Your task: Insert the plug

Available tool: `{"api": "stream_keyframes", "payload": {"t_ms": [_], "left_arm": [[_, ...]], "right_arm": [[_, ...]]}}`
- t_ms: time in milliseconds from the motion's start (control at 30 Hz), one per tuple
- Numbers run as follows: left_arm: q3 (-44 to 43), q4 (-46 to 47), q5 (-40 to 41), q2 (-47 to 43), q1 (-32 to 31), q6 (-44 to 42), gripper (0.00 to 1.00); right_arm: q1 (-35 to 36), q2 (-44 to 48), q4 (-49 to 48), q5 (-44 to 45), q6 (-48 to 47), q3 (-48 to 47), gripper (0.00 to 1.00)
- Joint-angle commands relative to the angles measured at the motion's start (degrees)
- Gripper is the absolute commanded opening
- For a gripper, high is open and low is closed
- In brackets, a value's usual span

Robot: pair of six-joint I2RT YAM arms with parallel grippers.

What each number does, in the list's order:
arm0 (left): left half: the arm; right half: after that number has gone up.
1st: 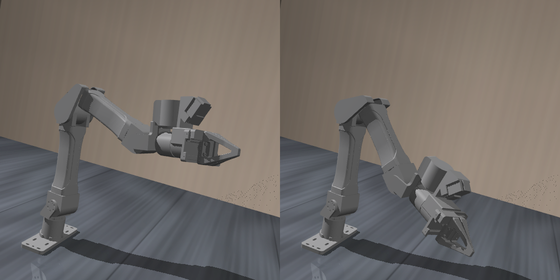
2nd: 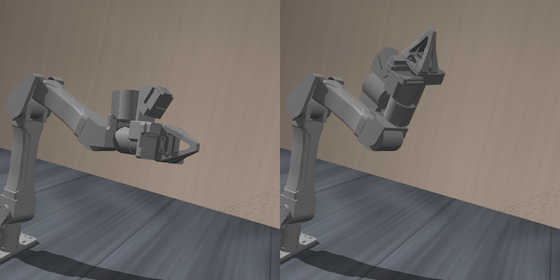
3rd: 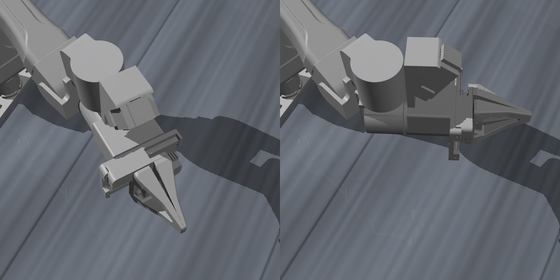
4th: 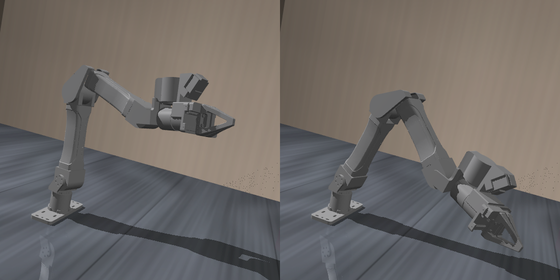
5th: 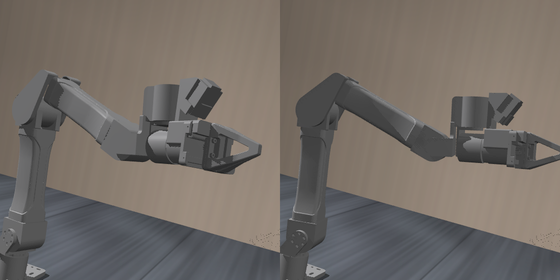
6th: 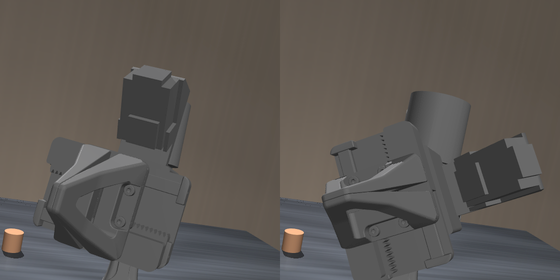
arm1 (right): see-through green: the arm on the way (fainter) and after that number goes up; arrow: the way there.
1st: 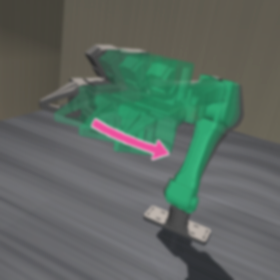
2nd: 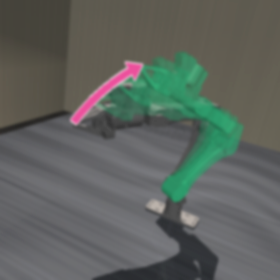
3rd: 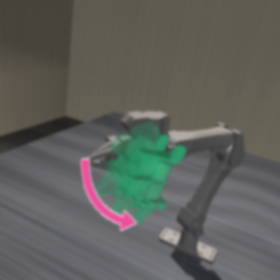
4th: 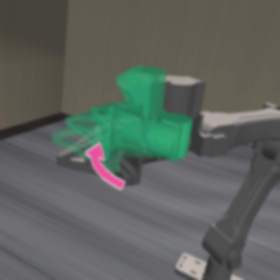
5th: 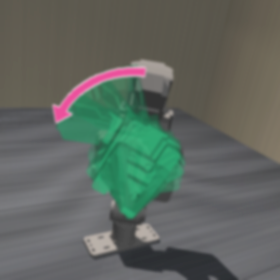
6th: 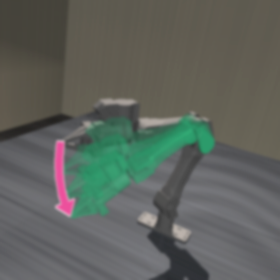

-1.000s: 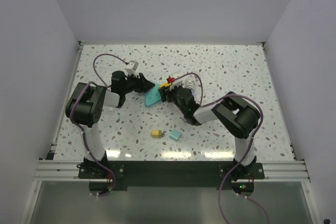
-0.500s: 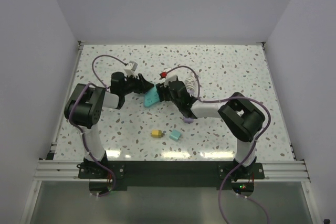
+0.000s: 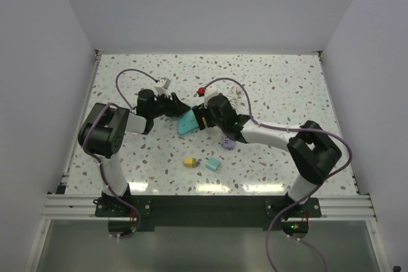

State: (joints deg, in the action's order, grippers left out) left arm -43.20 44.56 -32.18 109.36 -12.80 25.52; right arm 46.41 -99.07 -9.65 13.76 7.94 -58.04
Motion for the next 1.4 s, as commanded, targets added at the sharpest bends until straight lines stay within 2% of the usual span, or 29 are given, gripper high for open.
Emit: {"api": "stream_keyframes", "payload": {"t_ms": [0, 67, 167, 233, 300, 367, 400, 433, 600, 733, 833, 867, 967, 1167, 1333, 1367], "left_arm": [[1.1, -5.35, 4.67, 0.07, 0.23, -3.98, 0.32], [1.19, -5.44, 5.11, -0.29, 0.23, -4.16, 0.32], [1.45, -5.27, 5.11, -1.08, 0.14, -3.9, 0.39], [1.98, -4.92, 5.9, -2.65, -0.29, -3.9, 0.6], [3.12, -4.74, 7.39, -5.19, -0.74, -4.16, 0.73], [4.52, -4.74, 8.8, -7.4, -1.35, -4.25, 0.81], [5.05, -4.57, 10.02, -10.11, -1.53, -4.34, 0.95], [5.66, -4.39, 10.73, -11.52, -1.96, -4.34, 1.0], [12.78, -2.81, 19.41, -25.38, -4.42, -4.34, 1.0], [19.63, -4.65, 29.88, -35.87, -13.01, -6.79, 1.0], [26.74, -6.05, 35.59, -41.76, -18.46, -3.74, 1.0], [27.72, -7.02, 41.09, -44.47, -20.41, -3.2, 1.0], [29.14, -16.3, 49.38, -48.26, -26.13, -1.36, 1.0], [28.35, -28.0, 59.75, -51.18, -37.02, 6.11, 1.0], [26.16, -32.42, 62.95, -45.4, -45.45, 12.79, 1.0], [26.15, -32.95, 63.21, -44.59, -45.47, 12.8, 1.0]], "right_arm": [[-0.09, 9.93, 3.58, -1.1, -1.7, 1.17, 0.83], [-0.01, 14.41, 3.67, -1.63, -2.14, 3.1, 0.91], [-0.01, 19.51, 4.73, -1.37, -2.41, 6.0, 0.94], [-0.09, 22.24, 4.73, -1.45, -2.58, 7.93, 0.95], [-0.01, 25.84, 4.64, -0.67, -2.58, 10.66, 0.96], [-0.01, 28.82, 4.47, 0.56, -2.58, 12.85, 0.97], [-0.01, 29.62, 4.38, 0.74, -2.76, 13.56, 0.97], [-0.09, 30.42, 4.12, 0.74, -2.76, 14.61, 0.98], [-0.1, 34.72, 3.41, 1.62, -3.28, 17.43, 0.99], [-1.23, 37.27, 2.71, 2.06, -3.38, 19.98, 0.99], [-2.9, 39.29, 1.48, 0.58, -2.24, 21.73, 0.99], [-3.34, 39.65, 1.39, -0.22, -2.06, 22.0, 0.99], [-5.01, 40.71, 1.04, -2.24, -1.0, 22.88, 0.99], [-7.39, 39.92, -0.28, -5.32, 0.49, 24.11, 0.99], [-8.44, 41.23, -0.64, -6.28, 1.02, 25.61, 0.99], [-8.44, 41.5, -0.63, -6.29, 1.11, 25.61, 0.99]]}}
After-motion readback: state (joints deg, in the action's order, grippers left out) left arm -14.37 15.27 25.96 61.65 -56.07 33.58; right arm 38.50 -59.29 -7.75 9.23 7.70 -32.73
